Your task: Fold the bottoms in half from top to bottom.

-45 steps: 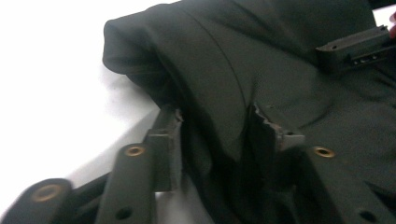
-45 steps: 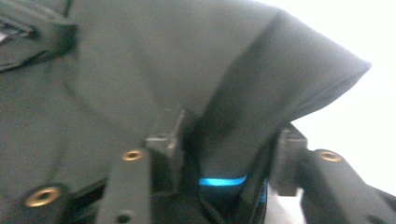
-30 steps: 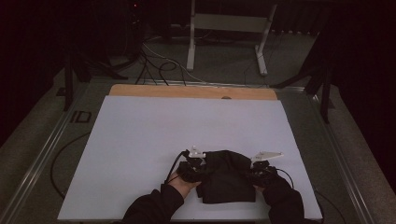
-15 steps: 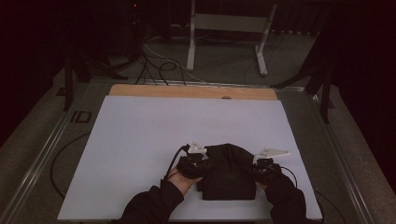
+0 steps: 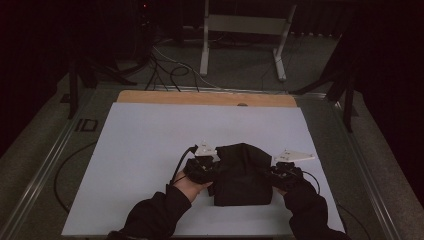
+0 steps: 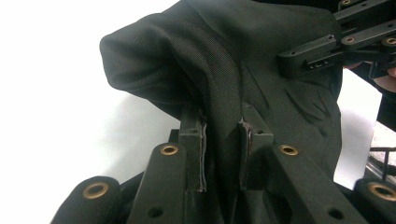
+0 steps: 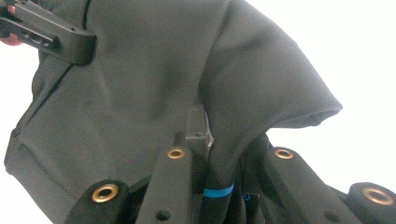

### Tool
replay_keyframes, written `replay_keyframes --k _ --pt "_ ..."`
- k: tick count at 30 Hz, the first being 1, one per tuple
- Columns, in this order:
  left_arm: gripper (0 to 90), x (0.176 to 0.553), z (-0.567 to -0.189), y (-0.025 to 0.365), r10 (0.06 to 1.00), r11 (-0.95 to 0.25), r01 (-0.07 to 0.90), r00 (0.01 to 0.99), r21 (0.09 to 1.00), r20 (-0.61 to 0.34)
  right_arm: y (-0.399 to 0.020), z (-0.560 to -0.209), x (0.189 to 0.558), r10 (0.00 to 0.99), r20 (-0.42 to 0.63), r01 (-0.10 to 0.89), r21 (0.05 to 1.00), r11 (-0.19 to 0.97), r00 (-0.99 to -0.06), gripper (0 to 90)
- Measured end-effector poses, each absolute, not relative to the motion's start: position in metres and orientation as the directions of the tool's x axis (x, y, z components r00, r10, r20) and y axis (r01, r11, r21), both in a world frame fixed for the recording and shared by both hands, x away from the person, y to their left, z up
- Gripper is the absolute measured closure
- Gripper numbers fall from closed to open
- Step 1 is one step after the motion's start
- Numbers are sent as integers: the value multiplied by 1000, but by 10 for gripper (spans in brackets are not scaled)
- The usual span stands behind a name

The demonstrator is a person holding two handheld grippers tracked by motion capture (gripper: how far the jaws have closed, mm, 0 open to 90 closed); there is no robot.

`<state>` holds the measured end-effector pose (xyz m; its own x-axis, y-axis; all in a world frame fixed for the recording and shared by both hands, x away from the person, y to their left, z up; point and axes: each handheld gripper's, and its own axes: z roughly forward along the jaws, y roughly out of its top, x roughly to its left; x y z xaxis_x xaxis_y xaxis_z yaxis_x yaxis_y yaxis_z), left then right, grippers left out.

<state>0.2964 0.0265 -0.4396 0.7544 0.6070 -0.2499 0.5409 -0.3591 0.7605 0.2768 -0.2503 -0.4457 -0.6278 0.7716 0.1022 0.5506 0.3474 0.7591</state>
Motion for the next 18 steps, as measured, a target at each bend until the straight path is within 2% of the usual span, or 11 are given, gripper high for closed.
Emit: replay_keyframes --k 18 --pt "752 308 -428 66 632 -322 549 731 772 -256 -216 -428 299 732 90 504 780 370 -676 786"
